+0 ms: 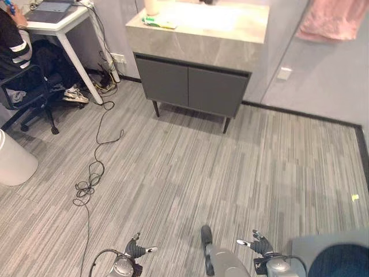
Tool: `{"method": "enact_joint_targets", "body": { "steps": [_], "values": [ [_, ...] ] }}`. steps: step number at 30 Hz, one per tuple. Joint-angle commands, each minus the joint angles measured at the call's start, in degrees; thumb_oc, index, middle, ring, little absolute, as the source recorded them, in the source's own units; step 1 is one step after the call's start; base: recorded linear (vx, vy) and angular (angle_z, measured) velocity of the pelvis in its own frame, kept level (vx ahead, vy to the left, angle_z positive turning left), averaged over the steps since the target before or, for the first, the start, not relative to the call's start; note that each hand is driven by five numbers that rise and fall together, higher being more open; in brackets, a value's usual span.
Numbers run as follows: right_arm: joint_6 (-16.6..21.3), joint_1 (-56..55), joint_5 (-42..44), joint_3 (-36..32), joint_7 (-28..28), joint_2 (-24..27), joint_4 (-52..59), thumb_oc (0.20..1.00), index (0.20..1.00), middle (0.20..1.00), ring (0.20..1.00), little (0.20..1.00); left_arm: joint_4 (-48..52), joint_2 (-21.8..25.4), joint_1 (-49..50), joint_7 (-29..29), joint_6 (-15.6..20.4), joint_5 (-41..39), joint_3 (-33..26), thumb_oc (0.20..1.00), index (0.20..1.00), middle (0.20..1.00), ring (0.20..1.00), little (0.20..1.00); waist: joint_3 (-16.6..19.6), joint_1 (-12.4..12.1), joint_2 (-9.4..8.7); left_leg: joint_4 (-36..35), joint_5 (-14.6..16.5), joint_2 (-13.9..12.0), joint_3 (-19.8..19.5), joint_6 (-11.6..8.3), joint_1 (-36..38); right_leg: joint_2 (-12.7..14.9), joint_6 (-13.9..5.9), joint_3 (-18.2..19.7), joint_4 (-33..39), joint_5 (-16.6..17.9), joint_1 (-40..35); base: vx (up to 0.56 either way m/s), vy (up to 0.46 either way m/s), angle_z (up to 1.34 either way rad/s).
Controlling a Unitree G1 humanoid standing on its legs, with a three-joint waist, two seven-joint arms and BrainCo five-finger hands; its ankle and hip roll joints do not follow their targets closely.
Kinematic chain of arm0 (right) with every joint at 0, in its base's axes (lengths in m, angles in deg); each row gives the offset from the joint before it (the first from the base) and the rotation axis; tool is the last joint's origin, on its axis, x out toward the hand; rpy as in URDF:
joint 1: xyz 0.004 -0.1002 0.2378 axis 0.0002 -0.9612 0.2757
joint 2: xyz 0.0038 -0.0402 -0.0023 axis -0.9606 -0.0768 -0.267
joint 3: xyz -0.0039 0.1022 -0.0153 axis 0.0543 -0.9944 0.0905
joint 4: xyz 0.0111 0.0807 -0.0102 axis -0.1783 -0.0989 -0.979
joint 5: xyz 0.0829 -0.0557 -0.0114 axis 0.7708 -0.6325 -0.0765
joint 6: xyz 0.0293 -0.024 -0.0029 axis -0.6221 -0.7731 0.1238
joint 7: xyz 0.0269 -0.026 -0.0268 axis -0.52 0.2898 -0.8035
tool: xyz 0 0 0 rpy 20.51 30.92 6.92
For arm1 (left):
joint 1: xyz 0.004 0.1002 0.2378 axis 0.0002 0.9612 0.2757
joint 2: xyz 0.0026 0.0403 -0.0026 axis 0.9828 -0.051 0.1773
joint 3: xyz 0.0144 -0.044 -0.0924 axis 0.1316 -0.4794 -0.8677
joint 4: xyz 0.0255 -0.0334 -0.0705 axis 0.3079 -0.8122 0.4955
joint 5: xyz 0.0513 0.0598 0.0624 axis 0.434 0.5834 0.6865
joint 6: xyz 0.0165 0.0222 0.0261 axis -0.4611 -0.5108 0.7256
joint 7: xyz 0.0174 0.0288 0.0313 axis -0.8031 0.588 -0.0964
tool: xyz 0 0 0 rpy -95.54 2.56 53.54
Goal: Put brush and paste in cup on sink, flatten towel.
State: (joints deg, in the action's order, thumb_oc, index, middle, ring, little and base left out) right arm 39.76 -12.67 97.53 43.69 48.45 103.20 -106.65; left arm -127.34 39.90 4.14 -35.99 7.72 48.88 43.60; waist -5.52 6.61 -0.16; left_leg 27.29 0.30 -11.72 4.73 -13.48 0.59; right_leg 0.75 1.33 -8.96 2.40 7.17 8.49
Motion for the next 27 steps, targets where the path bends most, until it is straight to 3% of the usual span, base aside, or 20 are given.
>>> {"method": "enact_joint_targets", "body": {
  "steps": [1,2,3,4,5,6,8,9,10,13,15,18,19,20,21,22,23,25,26,27],
  "values": [
    [0.8,2.8,-0.5,0.2,1.2,1.6,2.3,1.0,1.0,1.0,1.0,1.0,4.3,3.1,-2.4,1.2,0.1,-3.3,0.6,1.0,1.0,1.0,1.0,1.0,-5.1,0.0,-1.57,4.3,-12.1,5.0,5.2,4.9,1.2,0.9,-2.85,1.6,-3.3,-1.3,-0.6,0.23,-0.175,-0.16],
    [0.7,2.9,-0.5,0.2,1.6,1.8,2.2,1.0,1.0,1.0,1.0,1.0,4.3,3.0,-2.7,1.5,0.1,-3.6,0.7,1.0,1.0,1.0,1.0,1.0,-5.4,-0.3,-2.23,4.5,-11.7,4.3,6.8,5.47,-0.6,1.2,-2.64,1.8,-3.1,-2.2,-1.9,0.35,-0.134,-0.2],
    [0.4,3.1,-1.1,0.2,2.2,2.1,1.3,1.0,1.0,1.0,1.0,1.0,4.5,2.7,-2.7,1.9,0.4,-3.9,0.6,1.0,1.0,1.0,1.0,1.0,-6.0,-1.7,-2.71,3.4,-8.0,3.2,10.9,6.27,-6.0,1.5,-2.93,1.9,-2.5,-3.7,-5.4,0.35,-0.133,-0.1],
    [0.4,3.1,-1.1,0.2,2.2,2.0,1.3,1.0,1.0,1.0,1.0,1.0,4.5,2.7,-2.7,1.9,0.4,-3.9,0.6,1.0,1.0,1.0,1.0,1.0,-5.9,-1.7,-2.8,3.3,-8.1,3.4,10.9,6.34,-6.1,1.6,-2.96,1.9,-2.5,-3.7,-5.2,0.42,-0.078,0.15],
    [0.4,3.0,-0.9,0.0,2.4,2.2,1.4,1.0,1.0,1.0,1.0,1.0,4.7,2.8,-2.5,2.2,0.5,-4.3,0.3,1.0,1.0,1.0,1.0,1.0,-5.7,-2.2,-2.86,-0.3,-7.0,2.6,13.6,6.76,-9.3,1.8,-3.5,1.6,-1.9,-4.3,-7.0,0.44,0.041,0.32],
    [0.4,2.8,-1.0,0.1,2.3,2.1,1.3,1.0,1.0,1.0,1.0,1.0,4.7,2.8,-1.8,2.3,0.6,-4.4,-0.1,1.0,1.0,1.0,1.0,1.0,-5.3,-2.9,-2.6,-9.0,-6.9,2.0,16.4,7.06,-11.8,1.8,-4.57,2.2,-1.2,-5.9,-9.0,0.6,0.076,0.24],
    [0.2,2.7,-1.9,0.7,2.2,2.0,1.1,1.0,1.0,1.0,1.0,1.0,4.8,2.8,-1.5,2.3,0.6,-4.4,-0.1,1.0,1.0,1.0,1.0,1.0,-5.1,-3.5,-2.52,-13.7,-7.3,2.7,16.1,7.39,-12.5,1.8,-4.84,2.7,-1.0,-6.7,-10.2,0.39,0.096,-0.05],
    [0.2,2.6,-3.2,1.4,2.4,1.8,0.6,1.0,1.0,1.0,1.0,1.0,4.5,2.6,-1.1,2.5,0.7,-4.3,-0.5,1.0,1.0,1.0,1.0,1.0,-4.8,-4.6,-1.62,-22.4,-10.8,3.5,14.1,7.2,-13.8,1.1,-5.38,3.1,-0.2,-7.4,-11.9,0.56,0.193,-0.49],
    [0.4,2.7,-4.2,2.0,2.6,1.5,-0.1,1.0,1.0,1.0,1.0,1.0,3.5,2.1,-0.8,2.8,0.7,-4.6,-0.9,1.0,1.0,1.0,1.0,1.0,-4.4,-5.8,-0.76,-32.2,-14.2,1.5,11.2,6.17,-16.1,1.3,-6.15,4.1,0.6,-9.1,-14.7,0.72,0.244,-0.54],
    [0.2,2.8,-4.8,2.3,2.3,1.0,-1.0,1.0,1.0,1.0,1.0,1.0,2.2,1.9,-0.3,2.8,0.6,-3.7,-1.3,1.0,1.0,1.0,1.0,1.0,-3.5,-5.9,-0.64,-32.3,-14.3,-0.4,11.5,5.08,-19.1,2.1,-6.94,4.9,0.7,-10.4,-16.9,0.49,0.176,-0.56],
    [-0.1,2.6,-5.4,2.9,1.6,0.5,-1.1,1.0,1.0,1.0,1.0,1.0,1.3,2.2,0.8,2.4,0.2,-2.0,-1.0,1.0,1.0,1.0,1.0,1.0,-2.3,-7.1,-0.56,-32.3,-16.6,-1.1,12.1,4.64,-17.8,2.6,-7.47,6.9,0.4,-12.2,-19.7,0.57,0.241,-0.75],
    [-0.3,2.1,-6.6,3.4,0.9,-0.3,-1.2,1.0,1.0,1.0,1.0,1.0,0.0,3.0,1.7,2.0,-0.3,-0.1,-0.8,1.0,1.0,1.0,1.0,1.0,-0.4,-8.5,-1.51,-30.0,-16.3,2.0,10.9,6.81,-17.0,5.7,-8.54,8.8,-3.7,-13.8,-22.1,0.61,0.372,-1.07],
    [-0.3,1.5,-5.8,2.5,0.8,-0.7,-1.0,1.0,1.0,1.0,1.0,1.0,-0.2,3.7,1.4,1.8,-0.5,0.2,-0.7,1.0,1.0,1.0,1.0,1.0,-0.3,-8.1,-2.88,-26.2,-12.7,4.8,12.2,9.45,-16.5,8.2,-9.66,10.2,-11.5,-8.8,-19.7,0.27,0.224,-0.61],
    [-0.3,1.6,-5.8,2.5,0.8,-0.7,-1.0,1.0,1.0,1.0,1.0,1.0,-0.2,3.7,1.4,1.8,-0.5,0.2,-0.7,1.0,1.0,1.0,1.0,1.0,-0.2,-8.3,-2.74,-26.1,-12.6,4.6,12.3,9.43,-16.7,8.0,-9.63,10.4,-11.5,-8.7,-19.5,0.48,0.44,-0.32],
    [-0.6,1.4,-5.6,2.3,0.3,-0.9,-1.1,1.0,1.0,1.0,1.0,1.0,-0.1,4.2,1.1,1.4,-0.6,0.8,-0.4,1.0,1.0,1.0,1.0,1.0,-0.9,-7.7,-2.95,-25.5,-10.1,6.9,12.9,11.45,-14.2,9.8,-9.72,11.4,-20.7,0.0,-15.4,0.21,0.217,0.04],
    [-0.6,1.4,-5.6,2.3,0.3,-0.9,-1.1,1.0,1.0,1.0,1.0,1.0,-0.1,4.2,1.1,1.4,-0.6,0.8,-0.4,1.0,1.0,1.0,1.0,1.0,-0.8,-7.9,-2.79,-25.5,-10.1,6.6,13.0,11.42,-14.3,9.6,-9.68,11.5,-20.7,0.2,-15.2,0.41,0.465,0.24],
    [-0.7,2.1,-6.6,3.1,0.3,-0.9,0.2,1.0,1.0,1.0,1.0,1.0,0.9,5.2,0.4,1.0,-0.8,1.3,0.4,1.0,1.0,1.0,1.0,1.0,-2.9,-6.8,-1.67,-26.6,-8.3,7.8,13.2,13.07,-10.4,8.6,-9.29,12.1,-30.2,4.9,-9.7,0.28,0.345,0.29],
    [-0.7,2.1,-6.6,3.0,0.3,-1.0,0.0,1.0,1.0,1.0,1.0,1.0,1.0,5.2,0.1,0.9,-0.8,1.6,0.5,1.0,1.0,1.0,1.0,1.0,-3.4,-6.7,-0.92,-26.8,-7.4,8.3,13.7,13.65,-9.2,8.9,-9.54,10.5,-31.5,5.6,-8.7,0.29,0.351,0.19],
    [-0.3,2.4,-5.6,2.9,0.0,-1.3,1.0,1.0,1.0,1.0,1.0,1.0,1.4,5.6,0.0,0.7,-0.8,1.5,0.5,1.0,1.0,1.0,1.0,1.0,-4.5,-5.3,0.3,-29.5,-6.0,9.0,14.0,14.22,-4.7,5.1,-9.06,8.2,-35.5,1.1,-1.3,0.21,0.257,0.09],
    [-0.3,2.4,-5.6,2.9,0.0,-1.2,1.0,1.0,1.0,1.0,1.0,1.0,1.4,5.6,-0.1,0.7,-0.8,1.5,0.4,1.0,1.0,1.0,1.0,1.0,-4.4,-5.4,0.39,-29.4,-6.0,8.9,14.1,14.19,-4.8,5.0,-9.01,8.2,-35.5,1.2,-1.2,0.36,0.376,-0.09]
  ]
}}
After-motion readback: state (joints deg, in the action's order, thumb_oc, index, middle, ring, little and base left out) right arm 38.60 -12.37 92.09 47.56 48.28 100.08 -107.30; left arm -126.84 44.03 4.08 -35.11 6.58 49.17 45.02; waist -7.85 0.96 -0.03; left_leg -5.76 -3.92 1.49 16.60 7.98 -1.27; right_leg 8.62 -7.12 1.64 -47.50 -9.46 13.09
